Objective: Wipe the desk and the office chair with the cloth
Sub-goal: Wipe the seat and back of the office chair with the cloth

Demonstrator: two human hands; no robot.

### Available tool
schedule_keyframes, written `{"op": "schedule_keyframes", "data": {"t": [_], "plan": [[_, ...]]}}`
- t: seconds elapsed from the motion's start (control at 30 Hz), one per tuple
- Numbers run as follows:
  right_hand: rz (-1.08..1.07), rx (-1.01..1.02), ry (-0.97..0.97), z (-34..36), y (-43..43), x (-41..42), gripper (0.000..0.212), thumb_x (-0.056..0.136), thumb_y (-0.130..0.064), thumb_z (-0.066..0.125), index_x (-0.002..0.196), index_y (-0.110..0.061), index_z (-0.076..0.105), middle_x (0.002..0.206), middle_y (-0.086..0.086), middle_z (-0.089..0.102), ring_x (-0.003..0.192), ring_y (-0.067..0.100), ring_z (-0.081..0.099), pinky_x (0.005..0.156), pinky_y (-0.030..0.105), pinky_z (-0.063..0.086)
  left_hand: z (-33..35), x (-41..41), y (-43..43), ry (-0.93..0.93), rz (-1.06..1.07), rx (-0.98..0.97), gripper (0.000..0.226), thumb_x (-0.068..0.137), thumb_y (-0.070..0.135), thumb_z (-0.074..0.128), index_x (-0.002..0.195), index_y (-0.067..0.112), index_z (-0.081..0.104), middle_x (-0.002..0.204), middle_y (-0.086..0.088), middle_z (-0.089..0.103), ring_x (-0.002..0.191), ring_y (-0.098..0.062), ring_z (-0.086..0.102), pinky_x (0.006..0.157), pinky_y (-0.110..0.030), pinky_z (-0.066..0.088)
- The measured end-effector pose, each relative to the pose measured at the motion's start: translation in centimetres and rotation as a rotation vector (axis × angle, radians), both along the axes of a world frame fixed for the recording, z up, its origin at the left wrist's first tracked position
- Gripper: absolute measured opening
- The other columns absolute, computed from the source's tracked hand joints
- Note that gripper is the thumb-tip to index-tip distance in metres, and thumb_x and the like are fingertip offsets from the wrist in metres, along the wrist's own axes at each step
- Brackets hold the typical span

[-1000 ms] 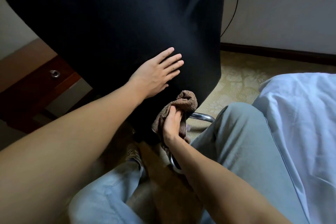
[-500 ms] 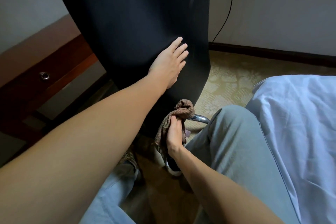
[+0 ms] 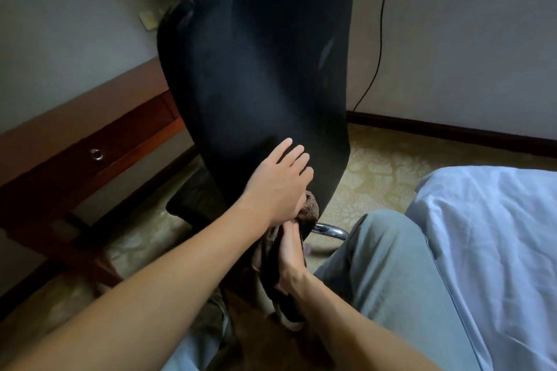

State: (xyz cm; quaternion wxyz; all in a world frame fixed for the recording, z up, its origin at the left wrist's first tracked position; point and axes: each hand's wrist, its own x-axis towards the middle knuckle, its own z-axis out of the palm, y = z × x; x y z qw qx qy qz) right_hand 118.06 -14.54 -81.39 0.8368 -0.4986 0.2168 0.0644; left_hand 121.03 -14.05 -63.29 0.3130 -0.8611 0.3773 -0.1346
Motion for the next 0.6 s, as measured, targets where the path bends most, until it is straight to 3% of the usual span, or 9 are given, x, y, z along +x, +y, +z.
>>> {"op": "schedule_keyframes", "data": {"t": [0.1, 0.17, 0.23, 0.3, 0.33, 0.4, 0.43, 0.53, 0.6], "plan": [[-0.057, 0.128, 0.022, 1.9, 0.0, 0.1, 0.065, 0.075, -0.070, 0.055, 0.128, -0.032, 0.057, 0.131, -0.001, 0.061, 0.124, 0.019, 0.056, 0.112, 0.048, 0.041, -0.1, -1.4, 2.4, -0.017, -0.023, -0.016, 0.058, 0.103, 0.041, 0.034, 0.154, 0.013, 0.034, 0.164, -0.013, 0.024, 0.154, -0.031, 0.011, 0.124, -0.051, -0.005], [-0.033, 0.017, -0.026, 3.5, -0.2, 0.0, 0.041, 0.098, -0.049, 0.047, 0.130, -0.025, 0.053, 0.130, 0.000, 0.059, 0.125, 0.016, 0.053, 0.108, 0.034, 0.042, 0.0, -2.3, 3.4, -0.022, -0.033, -0.019, 0.059, 0.102, 0.041, 0.035, 0.154, 0.012, 0.035, 0.164, -0.013, 0.025, 0.154, -0.031, 0.011, 0.124, -0.052, -0.005], [-0.050, -0.058, -0.106, 4.5, -0.7, 0.1, 0.024, 0.108, -0.026, 0.039, 0.128, -0.020, 0.051, 0.128, 0.002, 0.058, 0.125, 0.016, 0.053, 0.094, 0.018, 0.044, 0.2, -3.0, 4.3, -0.038, -0.037, -0.041, 0.058, 0.102, 0.040, 0.035, 0.152, 0.011, 0.037, 0.163, -0.014, 0.027, 0.154, -0.032, 0.014, 0.124, -0.053, -0.001], [-0.057, -0.097, -0.167, 5.8, -1.0, 0.4, 0.027, 0.108, -0.028, 0.040, 0.131, -0.020, 0.052, 0.128, 0.001, 0.058, 0.121, 0.011, 0.054, 0.088, 0.010, 0.045, 1.0, -3.4, 4.7, -0.056, -0.045, -0.070, 0.055, 0.099, 0.037, 0.038, 0.148, 0.012, 0.046, 0.159, -0.014, 0.036, 0.151, -0.032, 0.022, 0.124, -0.053, 0.007], [-0.069, -0.098, -0.202, 6.9, -1.1, 0.5, 0.031, 0.105, -0.036, 0.043, 0.131, -0.023, 0.053, 0.128, -0.001, 0.060, 0.120, 0.010, 0.055, 0.093, 0.013, 0.047, 1.5, -3.7, 5.0, -0.076, -0.050, -0.086, 0.054, 0.097, 0.036, 0.041, 0.145, 0.011, 0.050, 0.156, -0.014, 0.041, 0.150, -0.032, 0.027, 0.124, -0.054, 0.010], [-0.085, -0.047, -0.232, 8.2, -1.2, 0.7, 0.041, 0.095, -0.052, 0.047, 0.127, -0.030, 0.058, 0.125, -0.005, 0.064, 0.119, 0.009, 0.058, 0.107, 0.034, 0.045, 2.1, -4.0, 5.6, -0.096, -0.049, -0.097, 0.055, 0.093, 0.034, 0.046, 0.142, 0.011, 0.054, 0.154, -0.015, 0.044, 0.148, -0.032, 0.030, 0.124, -0.054, 0.012], [-0.090, -0.055, -0.258, 8.9, -1.3, 0.7, 0.039, 0.094, -0.052, 0.047, 0.125, -0.032, 0.059, 0.123, -0.007, 0.065, 0.118, 0.006, 0.058, 0.109, 0.037, 0.044, 2.5, -4.2, 5.9, -0.106, -0.049, -0.099, 0.056, 0.092, 0.033, 0.046, 0.143, 0.010, 0.053, 0.155, -0.015, 0.043, 0.149, -0.033, 0.029, 0.124, -0.054, 0.011], [-0.091, -0.120, -0.388, 10.8, -1.9, 0.4, 0.020, 0.108, -0.030, 0.038, 0.118, -0.035, 0.055, 0.120, -0.018, 0.059, 0.107, -0.018, 0.053, 0.095, 0.009, 0.042, 3.4, -4.7, 6.6, -0.131, -0.058, -0.114, 0.059, 0.091, 0.031, 0.043, 0.146, 0.009, 0.049, 0.158, -0.016, 0.038, 0.151, -0.032, 0.024, 0.125, -0.053, 0.008], [-0.095, -0.148, -0.421, 11.7, -2.3, 0.7, 0.021, 0.109, -0.024, 0.035, 0.117, -0.034, 0.053, 0.120, -0.022, 0.056, 0.102, -0.024, 0.051, 0.087, 0.004, 0.040, 4.2, -5.1, 6.8, -0.158, -0.077, -0.132, 0.061, 0.088, 0.029, 0.038, 0.145, 0.008, 0.051, 0.157, -0.017, 0.039, 0.150, -0.032, 0.026, 0.124, -0.053, 0.008]]}}
